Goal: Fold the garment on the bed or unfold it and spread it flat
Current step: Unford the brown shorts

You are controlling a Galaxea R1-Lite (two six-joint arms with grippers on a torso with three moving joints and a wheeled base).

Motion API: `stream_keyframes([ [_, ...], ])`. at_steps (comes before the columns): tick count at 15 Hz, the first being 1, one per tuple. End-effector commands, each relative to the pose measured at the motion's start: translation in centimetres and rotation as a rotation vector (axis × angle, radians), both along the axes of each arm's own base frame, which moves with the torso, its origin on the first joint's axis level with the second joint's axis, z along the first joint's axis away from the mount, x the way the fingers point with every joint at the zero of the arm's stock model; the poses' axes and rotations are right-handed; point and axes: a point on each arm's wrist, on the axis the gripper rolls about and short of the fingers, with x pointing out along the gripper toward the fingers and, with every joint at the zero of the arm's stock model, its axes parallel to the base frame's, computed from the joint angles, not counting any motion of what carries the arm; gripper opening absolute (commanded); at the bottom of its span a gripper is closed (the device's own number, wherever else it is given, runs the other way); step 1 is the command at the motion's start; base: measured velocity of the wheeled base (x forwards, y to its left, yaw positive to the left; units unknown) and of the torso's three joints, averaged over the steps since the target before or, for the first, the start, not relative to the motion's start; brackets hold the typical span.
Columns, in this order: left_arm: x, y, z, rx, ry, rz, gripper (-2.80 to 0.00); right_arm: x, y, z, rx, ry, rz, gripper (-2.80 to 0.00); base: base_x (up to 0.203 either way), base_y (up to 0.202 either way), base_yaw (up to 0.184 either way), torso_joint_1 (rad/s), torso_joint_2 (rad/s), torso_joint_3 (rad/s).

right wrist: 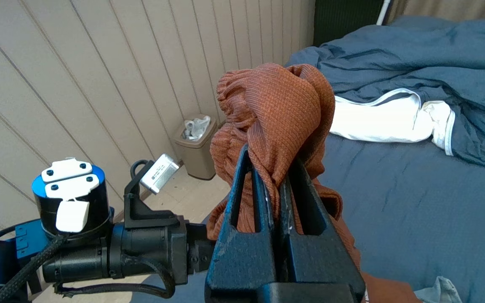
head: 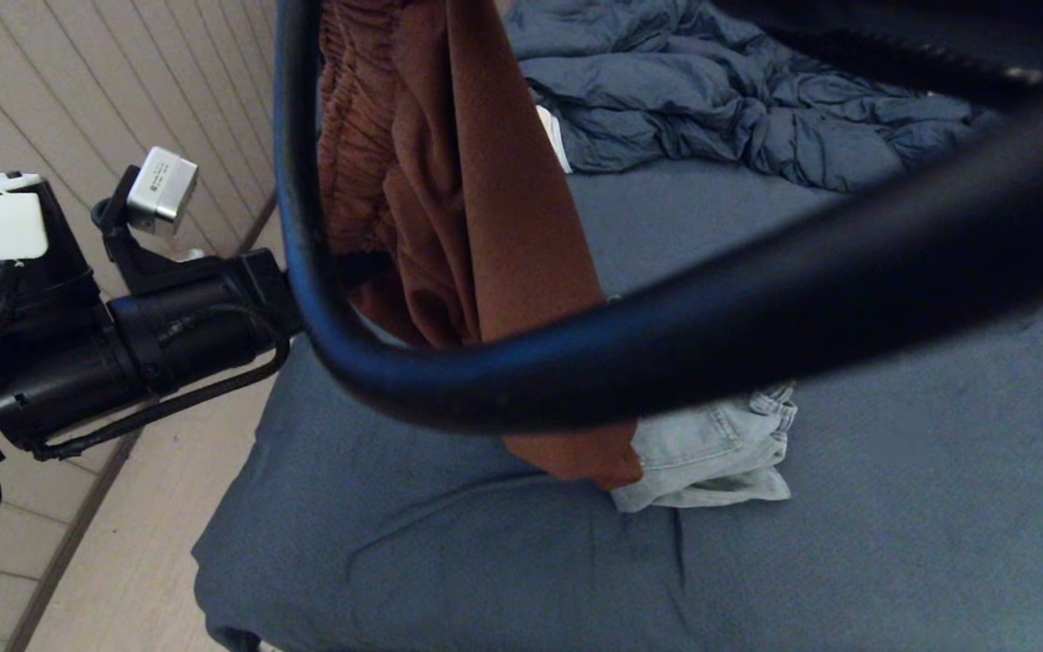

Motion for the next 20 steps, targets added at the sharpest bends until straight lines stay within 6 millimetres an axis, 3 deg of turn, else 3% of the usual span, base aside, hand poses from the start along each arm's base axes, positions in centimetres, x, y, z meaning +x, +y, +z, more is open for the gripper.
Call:
stream_keyframes([
  [1, 0.0, 0.0, 0.2, -0.006, -0.006, -0.002, -2.80, 0.0, -0.1, 0.1, 0.003, -0.001, -0.004, -2.80, 0.000, 0.000, 0.000, 0.000, 0.00, 0.000],
  [4, -1.1, 0.5, 1.3, -0.022, -0.043, 0.000, -2.80, 0.2, -0.2, 0.0, -0.003, 0.001, -0.013, -2.80, 0.000, 0.000, 0.000, 0.000, 0.00, 0.000],
  [12, -6.5, 2.9, 5.7, 0.001, -0.038, 0.019, -2.80, 4.3, -2.3, -0.1, -0.029, 0.009, -0.162, -2.80, 0.000, 0.000, 0.000, 0.000, 0.00, 0.000],
  [20, -10.9, 5.3, 10.3, 0.097, -0.121, 0.225, -2.80, 3.7, -3.7, 1.0, 0.005, -0.001, -0.168, -2.80, 0.000, 0.000, 0.000, 0.000, 0.00, 0.000],
])
